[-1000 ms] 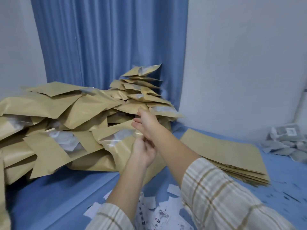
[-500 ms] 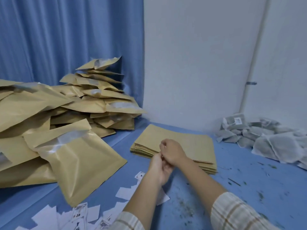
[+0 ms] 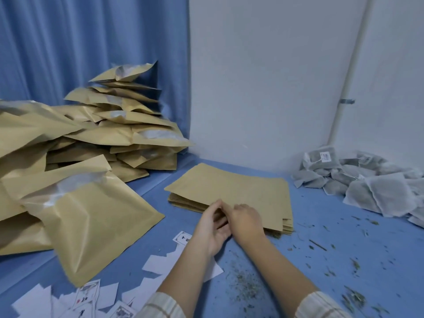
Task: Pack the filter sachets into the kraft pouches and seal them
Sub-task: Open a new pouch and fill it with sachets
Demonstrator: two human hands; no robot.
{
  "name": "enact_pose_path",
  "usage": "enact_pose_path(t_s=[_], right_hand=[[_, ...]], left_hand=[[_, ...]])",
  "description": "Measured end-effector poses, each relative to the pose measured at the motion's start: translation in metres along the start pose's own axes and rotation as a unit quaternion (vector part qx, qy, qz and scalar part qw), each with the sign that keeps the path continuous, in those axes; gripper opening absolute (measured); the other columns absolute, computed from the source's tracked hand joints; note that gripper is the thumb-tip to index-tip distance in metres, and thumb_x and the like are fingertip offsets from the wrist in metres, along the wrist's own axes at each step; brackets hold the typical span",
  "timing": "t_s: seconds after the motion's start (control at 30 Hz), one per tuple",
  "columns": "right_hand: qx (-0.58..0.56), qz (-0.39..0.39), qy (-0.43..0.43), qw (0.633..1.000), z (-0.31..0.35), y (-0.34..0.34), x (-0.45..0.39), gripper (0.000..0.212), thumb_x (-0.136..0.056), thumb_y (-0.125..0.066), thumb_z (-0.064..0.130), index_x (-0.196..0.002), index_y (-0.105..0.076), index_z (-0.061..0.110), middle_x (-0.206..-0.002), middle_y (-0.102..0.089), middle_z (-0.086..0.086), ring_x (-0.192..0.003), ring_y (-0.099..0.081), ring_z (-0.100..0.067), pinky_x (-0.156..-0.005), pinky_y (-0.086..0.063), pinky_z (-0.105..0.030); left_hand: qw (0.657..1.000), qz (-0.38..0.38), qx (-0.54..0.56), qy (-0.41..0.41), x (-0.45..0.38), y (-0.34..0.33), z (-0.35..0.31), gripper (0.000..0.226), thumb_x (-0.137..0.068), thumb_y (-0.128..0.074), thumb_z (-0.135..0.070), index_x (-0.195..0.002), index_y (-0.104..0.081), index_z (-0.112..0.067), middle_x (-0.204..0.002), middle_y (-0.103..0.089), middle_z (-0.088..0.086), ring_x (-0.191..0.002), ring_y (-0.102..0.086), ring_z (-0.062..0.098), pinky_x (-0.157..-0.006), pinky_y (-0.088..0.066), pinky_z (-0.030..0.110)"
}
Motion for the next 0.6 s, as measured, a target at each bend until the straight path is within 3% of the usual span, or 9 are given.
enact_pose_path(t_s=[0.1,0.17,0.23,0.3,0.4,0.47,0.53,0.6], right_hand=[[-0.083,-0.091,-0.008,0.992,0.008,0.029,0.008,0.050,-0.036,-0.091,0.018,-0.084,-0.076,0.018,-0.048,-0.053,0.001,-0.040,-0.053,-0.017,-0.035,-0.037,-0.019],[-0.127,-0.148,-0.012,0.981,0.013,0.048,0.012,0.042,-0.049,-0.086,0.013,-0.090,-0.076,0.016,-0.054,-0.056,0.000,-0.046,-0.055,-0.018,-0.040,-0.039,-0.020],[-0.173,-0.197,0.014,0.965,0.021,0.067,0.018,0.029,-0.068,-0.072,0.009,-0.097,-0.075,0.013,-0.064,-0.061,-0.003,-0.057,-0.060,-0.021,-0.051,-0.049,-0.021],[-0.205,-0.185,0.041,0.960,0.029,0.078,0.019,0.030,-0.076,-0.062,0.006,-0.104,-0.072,0.011,-0.081,-0.067,-0.008,-0.074,-0.065,-0.024,-0.073,-0.055,-0.031],[-0.284,-0.060,0.050,0.956,0.041,0.077,0.013,0.041,-0.086,-0.046,0.003,-0.124,-0.060,0.010,-0.119,-0.062,-0.013,-0.114,-0.055,-0.028,-0.103,-0.038,-0.035],[-0.379,0.005,0.042,0.924,0.047,0.080,0.012,0.043,-0.088,-0.039,0.000,-0.126,-0.056,0.010,-0.127,-0.058,-0.008,-0.120,-0.048,-0.022,-0.104,-0.031,-0.025],[-0.491,0.006,-0.054,0.869,0.036,0.090,0.010,0.035,-0.093,-0.039,0.007,-0.118,-0.062,0.015,-0.121,-0.062,-0.001,-0.114,-0.054,-0.015,-0.099,-0.037,-0.020],[-0.651,-0.002,-0.186,0.736,0.020,0.096,0.011,0.027,-0.097,-0.039,0.020,-0.101,-0.066,0.022,-0.104,-0.069,0.004,-0.096,-0.063,-0.009,-0.091,-0.048,-0.026]], left_hand=[[0.999,0.023,-0.034,-0.013,0.006,-0.014,-0.010,0.033,-0.087,-0.064,-0.036,-0.096,-0.060,-0.005,-0.093,-0.068,0.012,-0.091,-0.067,0.024,-0.086,-0.051,0.037],[0.999,0.016,-0.013,-0.046,0.010,-0.018,-0.025,0.041,-0.089,-0.061,-0.035,-0.110,-0.059,-0.001,-0.108,-0.064,0.016,-0.108,-0.062,0.026,-0.097,-0.048,0.035],[0.997,-0.017,0.016,-0.077,0.017,-0.015,-0.039,0.045,-0.096,-0.052,-0.033,-0.119,-0.055,0.005,-0.113,-0.063,0.020,-0.113,-0.059,0.031,-0.095,-0.048,0.036],[0.991,-0.051,0.037,-0.119,0.028,-0.009,-0.054,0.037,-0.101,-0.043,-0.028,-0.113,-0.054,0.006,-0.102,-0.064,0.017,-0.111,-0.059,0.032,-0.088,-0.048,0.035],[0.967,-0.116,-0.075,-0.215,0.051,-0.003,-0.080,0.029,-0.102,-0.040,-0.024,-0.105,-0.057,0.000,-0.097,-0.064,0.010,-0.098,-0.062,0.026,-0.080,-0.048,0.031],[0.909,-0.173,-0.228,-0.304,0.073,-0.003,-0.101,0.023,-0.102,-0.040,-0.024,-0.101,-0.054,-0.007,-0.086,-0.060,0.001,-0.075,-0.057,0.010,-0.066,-0.042,0.017],[0.801,-0.187,-0.396,-0.408,0.099,-0.018,-0.124,0.027,-0.100,-0.036,-0.010,-0.122,-0.052,-0.009,-0.076,-0.052,-0.001,-0.062,-0.045,0.006,-0.056,-0.036,0.010],[0.692,-0.150,-0.514,-0.484,0.120,-0.033,-0.130,0.068,-0.087,-0.033,0.010,-0.145,-0.036,-0.026,-0.094,-0.056,0.001,-0.074,-0.052,0.015,-0.063,-0.039,0.011]])
Point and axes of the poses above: each hand's wrist, its own x-axis away from the middle knuckle, its own y-axis out of the back of the hand, z = x × y, the point moved 10 cm from there along -x, towards the middle knuckle
